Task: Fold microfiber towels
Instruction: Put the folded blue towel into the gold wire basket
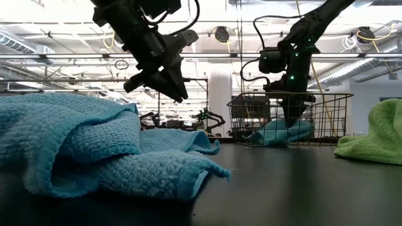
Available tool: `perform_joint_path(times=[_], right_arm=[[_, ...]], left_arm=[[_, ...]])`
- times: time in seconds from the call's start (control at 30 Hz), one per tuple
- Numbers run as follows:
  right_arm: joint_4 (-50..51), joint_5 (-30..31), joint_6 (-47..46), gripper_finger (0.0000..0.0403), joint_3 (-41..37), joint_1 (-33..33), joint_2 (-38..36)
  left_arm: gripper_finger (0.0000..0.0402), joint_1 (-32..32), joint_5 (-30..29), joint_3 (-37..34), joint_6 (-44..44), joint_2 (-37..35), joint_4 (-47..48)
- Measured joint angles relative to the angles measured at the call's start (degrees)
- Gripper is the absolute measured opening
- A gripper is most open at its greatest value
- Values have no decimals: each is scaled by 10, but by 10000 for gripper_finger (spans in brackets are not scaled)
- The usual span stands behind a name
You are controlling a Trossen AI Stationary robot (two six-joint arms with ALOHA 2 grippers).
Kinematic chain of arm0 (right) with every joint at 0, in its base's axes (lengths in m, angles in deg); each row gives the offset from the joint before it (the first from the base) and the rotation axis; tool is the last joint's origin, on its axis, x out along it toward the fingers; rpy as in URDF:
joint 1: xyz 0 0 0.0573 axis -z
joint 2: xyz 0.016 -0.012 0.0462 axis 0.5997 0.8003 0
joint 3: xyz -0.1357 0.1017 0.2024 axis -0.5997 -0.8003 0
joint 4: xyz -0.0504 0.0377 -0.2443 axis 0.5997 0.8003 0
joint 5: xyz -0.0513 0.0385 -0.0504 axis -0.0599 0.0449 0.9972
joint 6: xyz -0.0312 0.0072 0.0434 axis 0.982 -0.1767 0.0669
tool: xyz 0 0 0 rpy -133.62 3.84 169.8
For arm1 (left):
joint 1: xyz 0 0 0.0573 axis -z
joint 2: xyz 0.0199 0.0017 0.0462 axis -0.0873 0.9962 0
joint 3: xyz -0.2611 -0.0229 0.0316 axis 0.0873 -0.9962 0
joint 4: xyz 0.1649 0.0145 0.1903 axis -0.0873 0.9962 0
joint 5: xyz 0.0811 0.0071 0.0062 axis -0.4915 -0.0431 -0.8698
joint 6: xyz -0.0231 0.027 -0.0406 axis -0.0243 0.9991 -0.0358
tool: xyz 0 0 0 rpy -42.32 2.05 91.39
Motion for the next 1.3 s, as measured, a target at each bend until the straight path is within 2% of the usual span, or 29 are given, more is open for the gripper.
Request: perform_joint_path(times=[0.17,0.4,0.57,0.63,0.73,1.0,1.3], right_arm=[[12,3,26,80,0,0,0],[59,90,45,136,0,0,-3],[61,87,45,149,0,-8,-32],[55,61,42,149,0,-13,-49],[36,12,40,140,0,-21,-66],[-16,11,38,105,-12,-42,-60],[-69,-26,33,7,-62,-36,-62]], left_arm=[[67,0,0,0,-1,0,0],[67,0,0,0,-5,0,0],[67,0,1,0,-6,0,0],[67,0,1,0,-5,0,0],[67,0,1,0,-5,0,0],[67,0,0,0,-4,0,0],[67,0,0,0,0,0,0]])
